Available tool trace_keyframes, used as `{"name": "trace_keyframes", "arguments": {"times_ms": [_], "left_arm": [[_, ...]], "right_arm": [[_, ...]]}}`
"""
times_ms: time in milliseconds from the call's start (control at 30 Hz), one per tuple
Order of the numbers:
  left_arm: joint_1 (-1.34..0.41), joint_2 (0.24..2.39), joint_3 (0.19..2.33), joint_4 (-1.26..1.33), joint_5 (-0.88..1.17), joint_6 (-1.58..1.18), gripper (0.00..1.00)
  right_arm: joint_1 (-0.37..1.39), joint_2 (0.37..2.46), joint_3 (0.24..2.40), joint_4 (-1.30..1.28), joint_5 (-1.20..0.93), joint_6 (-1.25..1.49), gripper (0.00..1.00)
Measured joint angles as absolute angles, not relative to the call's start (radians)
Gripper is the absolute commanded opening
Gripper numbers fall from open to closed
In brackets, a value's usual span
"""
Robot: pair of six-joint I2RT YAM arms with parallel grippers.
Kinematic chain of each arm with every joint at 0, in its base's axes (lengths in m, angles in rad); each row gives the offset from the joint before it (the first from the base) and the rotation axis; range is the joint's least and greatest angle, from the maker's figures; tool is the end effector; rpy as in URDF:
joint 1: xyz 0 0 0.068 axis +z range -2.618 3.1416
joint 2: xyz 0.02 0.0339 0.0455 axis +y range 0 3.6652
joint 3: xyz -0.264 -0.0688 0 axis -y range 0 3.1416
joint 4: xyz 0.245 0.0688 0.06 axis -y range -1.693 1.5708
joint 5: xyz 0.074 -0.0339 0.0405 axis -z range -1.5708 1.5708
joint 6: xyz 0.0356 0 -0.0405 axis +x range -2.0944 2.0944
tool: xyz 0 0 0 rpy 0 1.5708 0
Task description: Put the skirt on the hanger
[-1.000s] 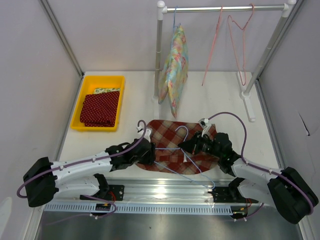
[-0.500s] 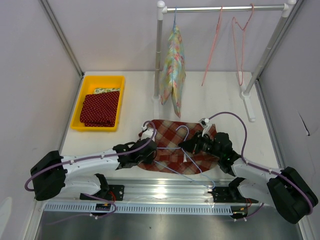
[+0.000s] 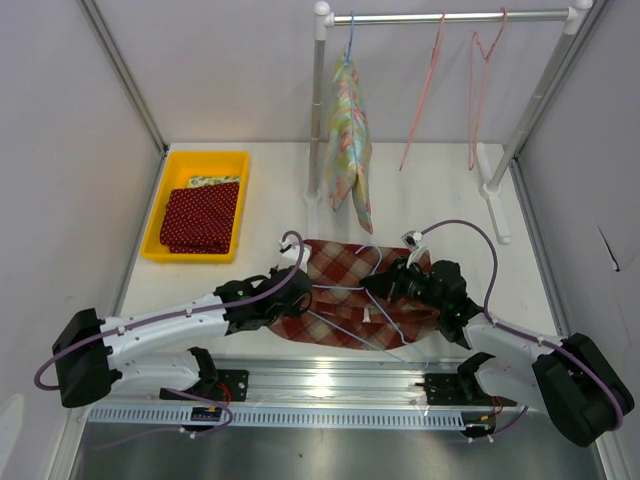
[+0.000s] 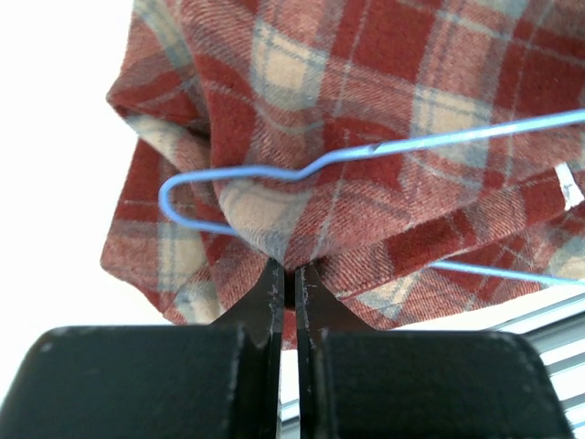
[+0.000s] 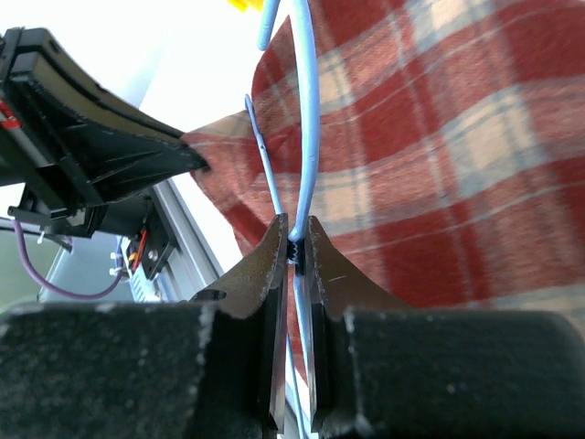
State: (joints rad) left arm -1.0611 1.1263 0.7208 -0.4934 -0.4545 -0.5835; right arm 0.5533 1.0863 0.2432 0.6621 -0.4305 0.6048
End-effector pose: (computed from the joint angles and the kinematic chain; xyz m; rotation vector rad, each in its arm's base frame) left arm 0.1216 -0.1855 0.2274 0.3723 2.3332 -0.2319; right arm 0.1704 0.1227 0.1849 -0.2924 1.8772 1.1946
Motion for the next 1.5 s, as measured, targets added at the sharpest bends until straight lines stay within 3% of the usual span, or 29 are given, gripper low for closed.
{"name": "trace_keyframes", "arguments": {"times_ms": [200,500,900,1167,1233,1333,1367,1500], "left_arm": [[-1.034,1.042,0.722,-0.580,-0.479,-0.585,0.00],[-0.791,0.881,0.720,-0.611,-0.413,-0.562,0.00],[-0.532,0.898,0.656,-0.580,-0.235,-0.549,0.00],[-0.517,0.898,0.609,-0.527,-0.148,-0.548,0.01],[-0.519,0.898,0.604,-0.524,-0.125,-0.547,0.04],[-0.549,0.889,0.604,-0.525,-0.120,-0.540,0.24],[-0.569,0.882,0.604,-0.527,-0.122,-0.537,0.36],[-0.702,0.863,0.644,-0.553,-0.171,-0.539,0.44]], "right_arm": [[0.535,1.098,0.288,0.620,-0.421,0.570,0.00],[0.517,1.142,0.317,0.590,-0.389,0.527,0.00],[0.500,1.126,0.354,0.477,-0.317,0.500,0.00],[0.479,1.200,0.523,0.326,-0.289,0.447,0.00],[0.479,1.227,0.542,0.311,-0.286,0.432,0.00],[0.472,1.273,0.572,0.277,-0.297,0.407,0.00],[0.469,1.293,0.587,0.268,-0.303,0.398,0.00],[0.453,1.353,0.627,0.249,-0.328,0.366,0.00]]}}
